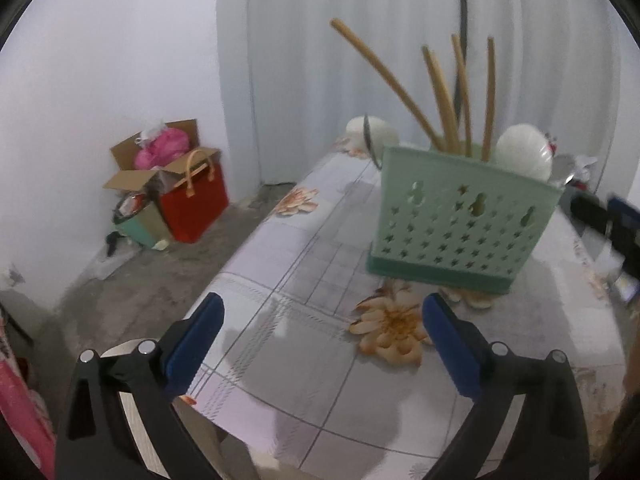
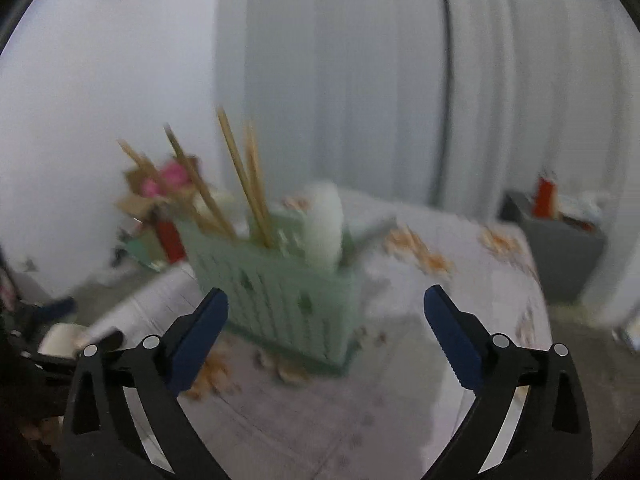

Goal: Organize utensils

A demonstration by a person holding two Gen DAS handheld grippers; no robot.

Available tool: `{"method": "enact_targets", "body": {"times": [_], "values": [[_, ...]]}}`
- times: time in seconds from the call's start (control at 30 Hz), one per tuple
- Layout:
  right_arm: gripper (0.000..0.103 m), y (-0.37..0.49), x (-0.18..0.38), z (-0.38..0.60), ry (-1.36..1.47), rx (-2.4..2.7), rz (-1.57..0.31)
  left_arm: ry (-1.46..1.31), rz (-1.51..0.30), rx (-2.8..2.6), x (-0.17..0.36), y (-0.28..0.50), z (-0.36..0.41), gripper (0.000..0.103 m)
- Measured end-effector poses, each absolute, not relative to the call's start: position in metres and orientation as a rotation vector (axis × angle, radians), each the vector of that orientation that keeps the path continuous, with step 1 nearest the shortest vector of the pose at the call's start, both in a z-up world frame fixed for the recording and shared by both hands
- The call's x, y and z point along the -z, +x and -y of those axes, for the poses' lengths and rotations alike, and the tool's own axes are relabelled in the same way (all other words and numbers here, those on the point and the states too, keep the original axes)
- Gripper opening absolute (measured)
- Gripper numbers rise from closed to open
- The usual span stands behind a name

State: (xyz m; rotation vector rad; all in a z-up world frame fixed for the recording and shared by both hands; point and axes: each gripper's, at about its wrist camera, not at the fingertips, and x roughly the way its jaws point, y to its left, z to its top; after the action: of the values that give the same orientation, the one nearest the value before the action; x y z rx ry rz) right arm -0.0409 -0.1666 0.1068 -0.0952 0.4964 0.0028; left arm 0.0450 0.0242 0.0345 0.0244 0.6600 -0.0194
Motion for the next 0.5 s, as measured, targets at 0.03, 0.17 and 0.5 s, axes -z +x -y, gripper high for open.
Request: {"method": "enact_targets", "body": {"times": [0.03, 0.17, 0.5], "values": [[0.095, -0.038, -0.099, 0.165, -0.08, 0.025, -0.535, 0.02, -0.671, 0.013, -0.033, 0.047, -0.024, 0.097], [0.095, -0.032, -0.08, 0.16, -0.05, 0.148, -0.625, 0.004, -0.696, -0.015, -0.029, 0.052, -0.026, 0.097], [0.095, -0.028, -0.06, 0.153, -0.106, 0.332, -0.651, -0.003, -0.71, -0.09, -0.024, 0.06, -0.033, 0.097]]}}
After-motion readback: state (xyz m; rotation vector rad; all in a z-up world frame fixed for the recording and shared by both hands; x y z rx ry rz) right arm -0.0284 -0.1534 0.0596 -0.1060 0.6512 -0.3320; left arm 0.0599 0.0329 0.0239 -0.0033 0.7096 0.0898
